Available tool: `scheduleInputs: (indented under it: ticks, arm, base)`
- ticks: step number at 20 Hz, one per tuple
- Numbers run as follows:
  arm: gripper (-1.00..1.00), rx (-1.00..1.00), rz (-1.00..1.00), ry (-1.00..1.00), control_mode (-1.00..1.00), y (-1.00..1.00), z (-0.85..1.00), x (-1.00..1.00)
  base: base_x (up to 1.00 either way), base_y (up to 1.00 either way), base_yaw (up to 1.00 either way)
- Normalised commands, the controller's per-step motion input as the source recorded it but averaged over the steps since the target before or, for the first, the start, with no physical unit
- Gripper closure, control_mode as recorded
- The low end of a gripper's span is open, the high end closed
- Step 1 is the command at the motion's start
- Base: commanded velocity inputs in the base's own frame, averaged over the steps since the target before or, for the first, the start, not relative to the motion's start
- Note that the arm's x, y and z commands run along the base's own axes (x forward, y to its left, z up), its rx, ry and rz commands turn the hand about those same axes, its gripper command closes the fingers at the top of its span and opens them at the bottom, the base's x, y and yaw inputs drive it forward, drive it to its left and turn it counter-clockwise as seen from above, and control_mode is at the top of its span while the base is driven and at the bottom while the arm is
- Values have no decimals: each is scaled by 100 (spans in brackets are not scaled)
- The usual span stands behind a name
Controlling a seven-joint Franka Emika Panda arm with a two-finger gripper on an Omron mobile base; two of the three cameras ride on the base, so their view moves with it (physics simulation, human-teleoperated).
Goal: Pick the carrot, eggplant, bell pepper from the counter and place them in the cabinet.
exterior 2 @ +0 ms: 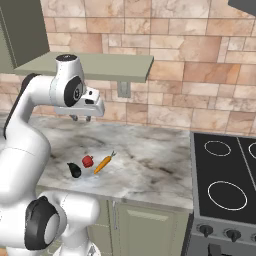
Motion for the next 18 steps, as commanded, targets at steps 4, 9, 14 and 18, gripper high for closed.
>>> scheduleInputs:
  ticks: [4, 9, 14, 18]
  arm:
    - [-100, 0, 0, 0, -100, 0, -12, 0]
    - [-100, -6, 0, 1, -100, 25, -44, 0]
    - [-100, -2, 2, 10, -100, 45, -57, 0]
    - [-100, 1, 2, 21, -100, 20, -66, 0]
  base:
    - [0, 0, 0]
    - [0, 0, 0]
    - [0, 0, 0]
    - [0, 0, 0]
